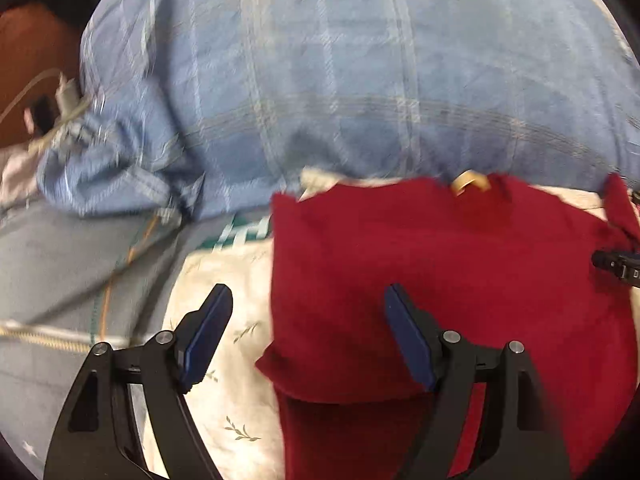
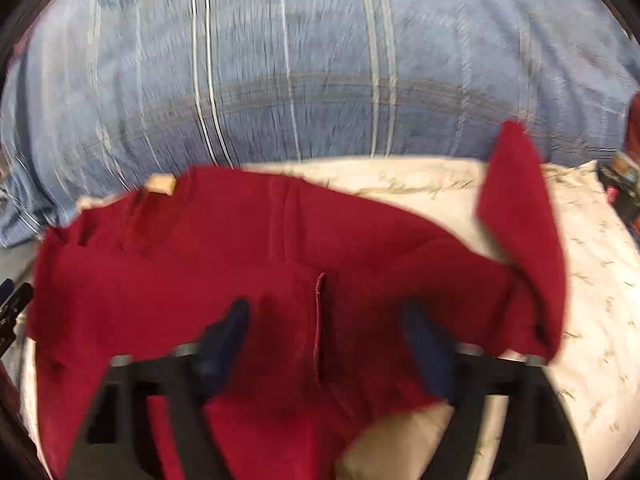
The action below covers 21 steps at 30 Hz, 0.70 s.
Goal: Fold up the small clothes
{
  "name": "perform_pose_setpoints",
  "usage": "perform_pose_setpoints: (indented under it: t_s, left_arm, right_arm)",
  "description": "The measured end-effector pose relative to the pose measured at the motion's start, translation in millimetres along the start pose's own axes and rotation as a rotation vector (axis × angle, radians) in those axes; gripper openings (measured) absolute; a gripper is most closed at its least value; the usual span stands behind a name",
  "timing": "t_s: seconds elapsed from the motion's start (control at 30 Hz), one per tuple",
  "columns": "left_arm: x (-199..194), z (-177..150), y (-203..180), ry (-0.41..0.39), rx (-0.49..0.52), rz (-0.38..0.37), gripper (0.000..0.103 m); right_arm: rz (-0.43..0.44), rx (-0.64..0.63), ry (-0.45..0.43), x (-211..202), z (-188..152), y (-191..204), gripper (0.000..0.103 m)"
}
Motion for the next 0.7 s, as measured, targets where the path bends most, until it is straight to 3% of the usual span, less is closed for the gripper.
perform_pose_setpoints:
  t_s: [0.03,0.07,0.1,0.23,0.37,0.43,0.6,0.7]
  left_arm:
    - [2,-2,1,0.009,-0.006,0.0,0.078]
    - [4,-4,2,0.017,-0.014,-0.004,0.078]
    - [3,-5,2,0.015,-0.018,-0.005,0.078]
    - [4,2,1,-0.002,-0.025,0.006,0.078]
    - [17,-5,-7,0.041,-0.017,0.0,0.078]
    - [23,-7,-9,0.06,-0.009,0.01,0.078]
    - [15,-4,-8,0.037,-0.018,0.002,0.078]
    - [10,-2,-10,0.028,-0.035,-0.007,0.078]
  right_arm:
    - [0.012,-0.013,0.004,4,1,3,0.018]
    - [0.052,-0.029,-0.009,3,4,8,0.008]
    - [0.041,-0.04,-0.019,-1,7,10,0.005]
    - [0.012,-0.083,-0.13,-28,19,15,0.005]
    - [-0.032,-0.039,-0.098,-4,22,7,0.007]
    - [-0.056,-0.018,-0.037,9,17,1,0.015]
    - [-0.024,-0.011,-0.078,-27,-2,2,0.027]
    - [0.063,-0.066,-0.094,-45,-14,23,0.027]
Point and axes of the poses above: each gripper's, at about its wrist camera, not at the fingertips, and x roughly the way its jaws point, y to its left, z to its top, the point moved 3 cm from there along x, roughly the way its jaws point, and after that the axes turned 1 degree about -z, right-handed, at the moved point
